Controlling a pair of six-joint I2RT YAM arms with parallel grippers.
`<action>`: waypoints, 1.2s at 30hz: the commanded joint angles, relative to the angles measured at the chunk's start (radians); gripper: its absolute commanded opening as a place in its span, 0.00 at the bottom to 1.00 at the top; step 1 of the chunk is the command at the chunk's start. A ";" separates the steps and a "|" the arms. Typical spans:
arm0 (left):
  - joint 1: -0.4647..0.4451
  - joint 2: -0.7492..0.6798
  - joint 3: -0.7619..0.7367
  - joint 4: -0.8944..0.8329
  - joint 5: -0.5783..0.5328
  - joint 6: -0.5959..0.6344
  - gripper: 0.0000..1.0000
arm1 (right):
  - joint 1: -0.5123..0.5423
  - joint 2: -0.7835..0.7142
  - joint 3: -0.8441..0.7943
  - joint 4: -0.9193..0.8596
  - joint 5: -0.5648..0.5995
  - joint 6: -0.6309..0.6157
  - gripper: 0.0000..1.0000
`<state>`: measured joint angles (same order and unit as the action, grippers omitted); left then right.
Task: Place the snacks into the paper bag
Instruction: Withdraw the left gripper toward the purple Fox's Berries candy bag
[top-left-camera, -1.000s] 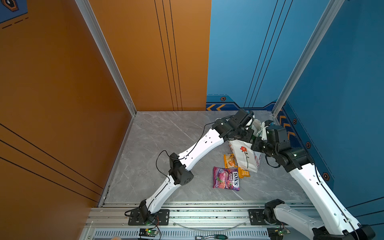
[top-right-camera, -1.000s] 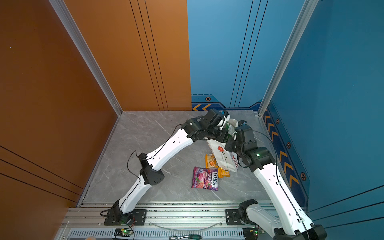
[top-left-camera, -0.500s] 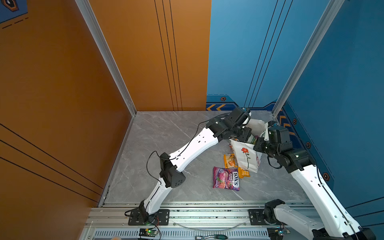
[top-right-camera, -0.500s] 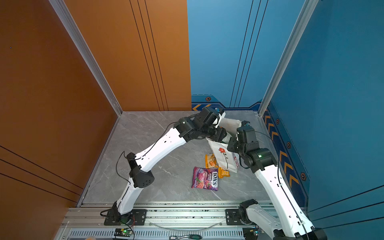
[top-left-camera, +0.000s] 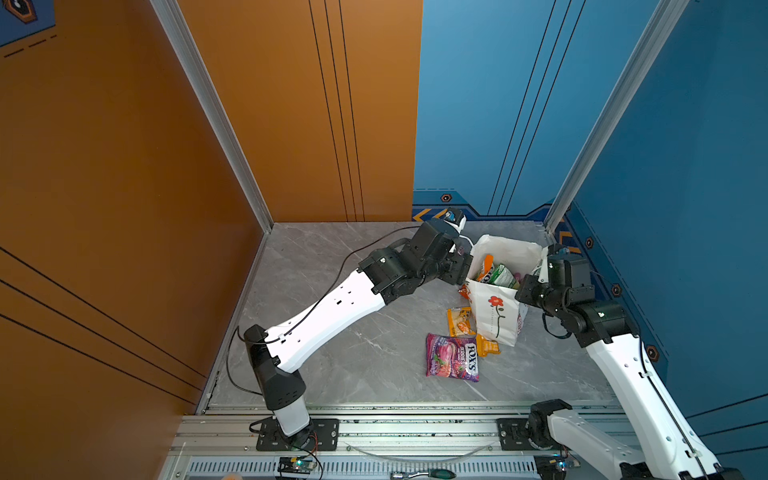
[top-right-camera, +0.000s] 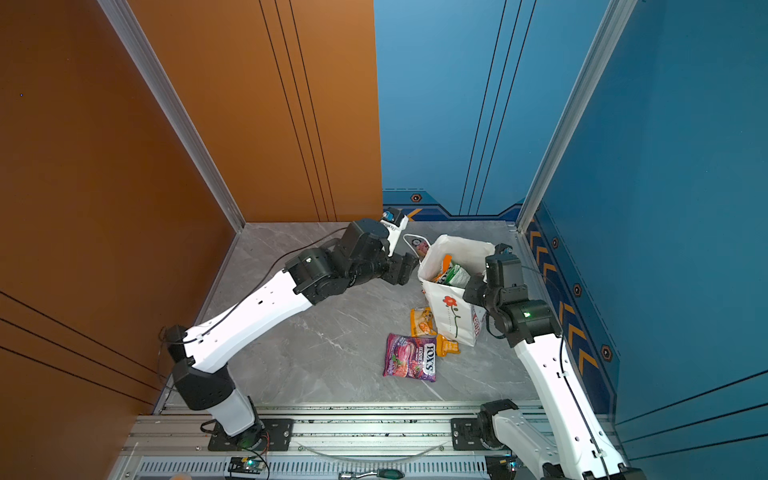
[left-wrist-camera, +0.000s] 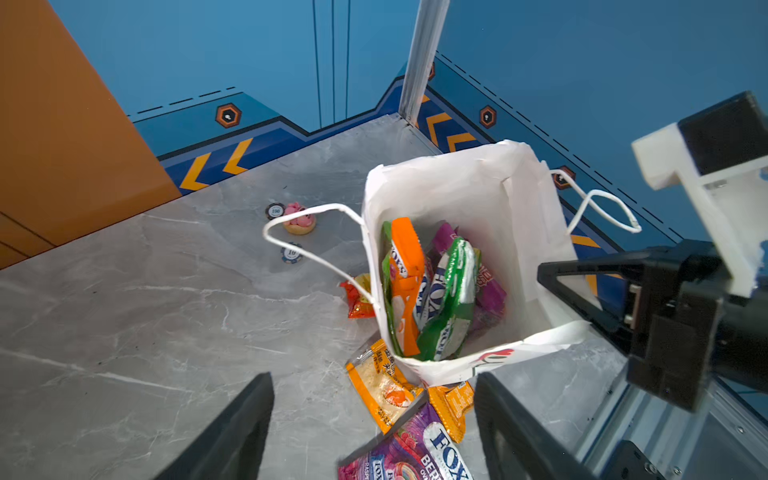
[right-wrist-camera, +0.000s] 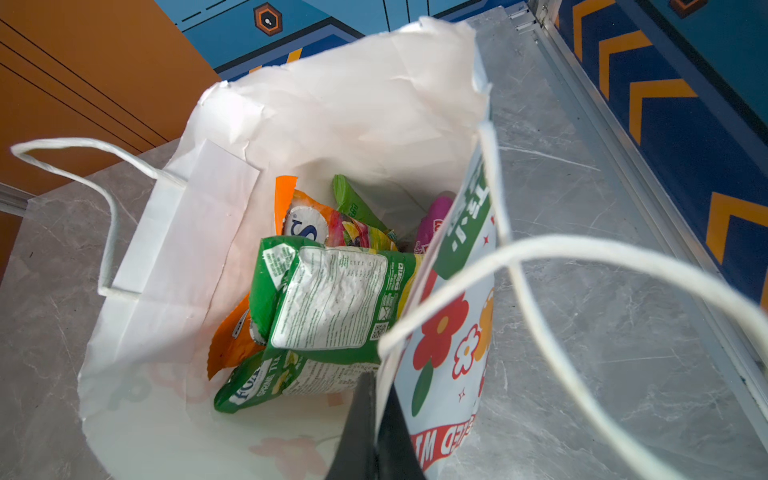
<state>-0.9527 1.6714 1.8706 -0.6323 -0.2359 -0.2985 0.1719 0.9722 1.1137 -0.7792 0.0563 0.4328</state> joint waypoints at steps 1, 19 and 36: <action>0.028 -0.103 -0.101 0.133 -0.081 0.015 0.79 | -0.023 -0.029 -0.001 0.018 -0.008 -0.035 0.00; 0.183 -0.381 -0.484 0.023 -0.057 -0.090 0.85 | -0.064 -0.023 0.012 0.003 -0.009 -0.049 0.00; -0.027 -0.191 -0.630 -0.090 -0.002 -0.117 0.91 | -0.132 -0.046 -0.007 -0.005 -0.016 -0.039 0.00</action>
<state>-0.9112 1.4342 1.2396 -0.6891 -0.2260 -0.4160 0.0532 0.9588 1.1118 -0.8204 0.0223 0.4152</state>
